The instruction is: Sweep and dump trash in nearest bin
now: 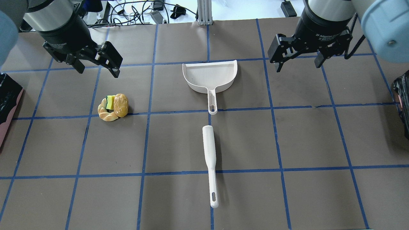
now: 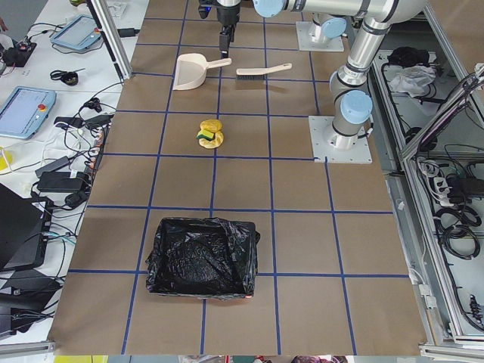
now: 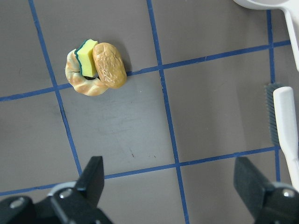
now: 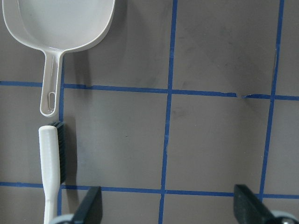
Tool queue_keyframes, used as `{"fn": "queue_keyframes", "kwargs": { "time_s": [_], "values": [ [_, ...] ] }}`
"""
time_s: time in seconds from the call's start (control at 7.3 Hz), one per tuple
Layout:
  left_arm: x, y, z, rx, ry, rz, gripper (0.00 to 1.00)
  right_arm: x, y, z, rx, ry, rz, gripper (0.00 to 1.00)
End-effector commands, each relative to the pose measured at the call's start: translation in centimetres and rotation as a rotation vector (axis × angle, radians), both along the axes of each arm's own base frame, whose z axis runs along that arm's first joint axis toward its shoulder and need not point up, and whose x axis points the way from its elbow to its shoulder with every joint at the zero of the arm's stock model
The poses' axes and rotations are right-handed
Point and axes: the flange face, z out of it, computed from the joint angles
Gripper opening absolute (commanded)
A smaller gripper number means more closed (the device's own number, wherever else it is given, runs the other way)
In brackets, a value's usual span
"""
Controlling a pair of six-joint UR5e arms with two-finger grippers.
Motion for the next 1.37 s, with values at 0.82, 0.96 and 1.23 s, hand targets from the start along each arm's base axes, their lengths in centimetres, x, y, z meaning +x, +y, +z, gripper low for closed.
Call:
{"fn": "queue_keyframes", "kwargs": {
  "time_s": [0.82, 0.96, 1.23],
  "values": [
    [0.2, -0.2, -0.3, 0.008, 0.0, 0.015, 1.0, 0.0, 0.0, -0.1, 0.003, 0.001, 0.0, 1.0],
    [0.3, -0.3, -0.3, 0.002, 0.005, 0.014, 1.0, 0.0, 0.0, -0.1, 0.002, -0.002, 0.002, 1.0],
    [0.3, -0.9, -1.1, 0.017, 0.017, 0.009, 1.0, 0.0, 0.0, -0.2, 0.005, 0.001, 0.001, 1.0]
  ]
}}
